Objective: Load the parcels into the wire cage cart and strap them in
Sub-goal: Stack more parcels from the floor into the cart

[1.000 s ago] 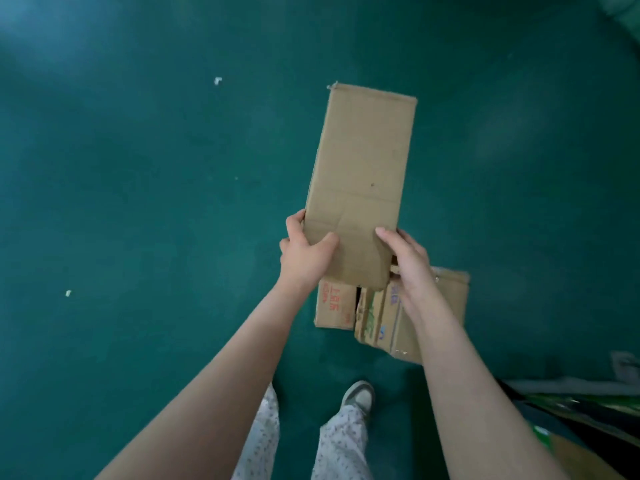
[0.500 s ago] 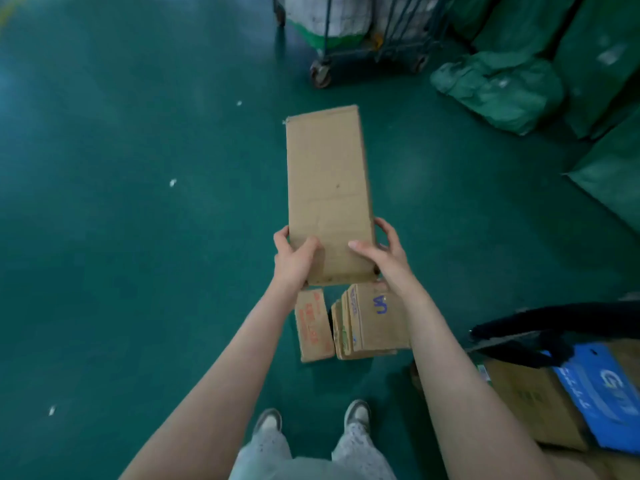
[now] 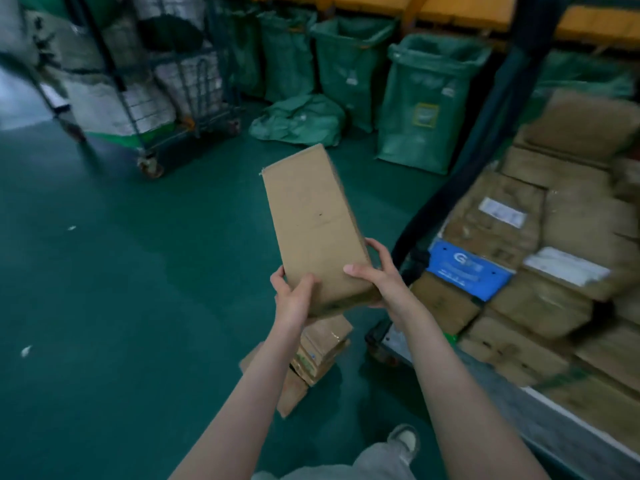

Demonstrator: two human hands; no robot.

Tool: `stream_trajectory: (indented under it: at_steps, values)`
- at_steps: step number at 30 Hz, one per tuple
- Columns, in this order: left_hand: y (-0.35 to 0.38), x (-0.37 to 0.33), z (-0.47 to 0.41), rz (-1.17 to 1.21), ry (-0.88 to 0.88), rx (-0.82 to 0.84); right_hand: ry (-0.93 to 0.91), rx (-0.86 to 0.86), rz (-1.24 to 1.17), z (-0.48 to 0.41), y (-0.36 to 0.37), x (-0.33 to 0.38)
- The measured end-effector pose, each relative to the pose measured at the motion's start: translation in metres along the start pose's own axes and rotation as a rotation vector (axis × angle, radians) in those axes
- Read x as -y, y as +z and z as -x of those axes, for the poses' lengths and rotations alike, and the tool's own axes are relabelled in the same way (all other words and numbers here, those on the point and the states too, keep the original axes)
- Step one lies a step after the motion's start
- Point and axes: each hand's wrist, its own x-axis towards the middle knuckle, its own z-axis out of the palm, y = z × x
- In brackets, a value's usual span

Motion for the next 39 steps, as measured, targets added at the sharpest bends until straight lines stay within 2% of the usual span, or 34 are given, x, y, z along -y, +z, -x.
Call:
stream_trajectory:
  at_steps: [5,8,13,19,27,30,39]
  values:
    - [0.038,0.006,0.015,-0.107,-0.091,0.146,-0.066,-0.216,-0.046,0.036,-0.048,-0.014]
    - [0.073,0.012,0.034,-0.163,-0.162,0.291,-0.079,-0.343,-0.061,0.065,-0.089,-0.023]
    - [0.136,0.024,0.070,-0.188,-0.128,0.360,-0.111,-0.458,0.001,0.111,-0.144,-0.036]
    - [0.230,0.061,0.151,-0.212,-0.176,0.464,-0.081,-0.625,0.135,0.197,-0.237,-0.057]
    - [0.353,0.112,0.257,-0.224,-0.175,0.655,-0.064,-0.833,0.144,0.307,-0.354,-0.089]
    - [0.393,0.127,0.289,-0.257,-0.177,0.673,-0.042,-0.903,0.164,0.341,-0.391,-0.096]
    - [0.484,0.155,0.331,-0.442,-0.176,0.838,-0.004,-1.059,0.088,0.381,-0.467,-0.123]
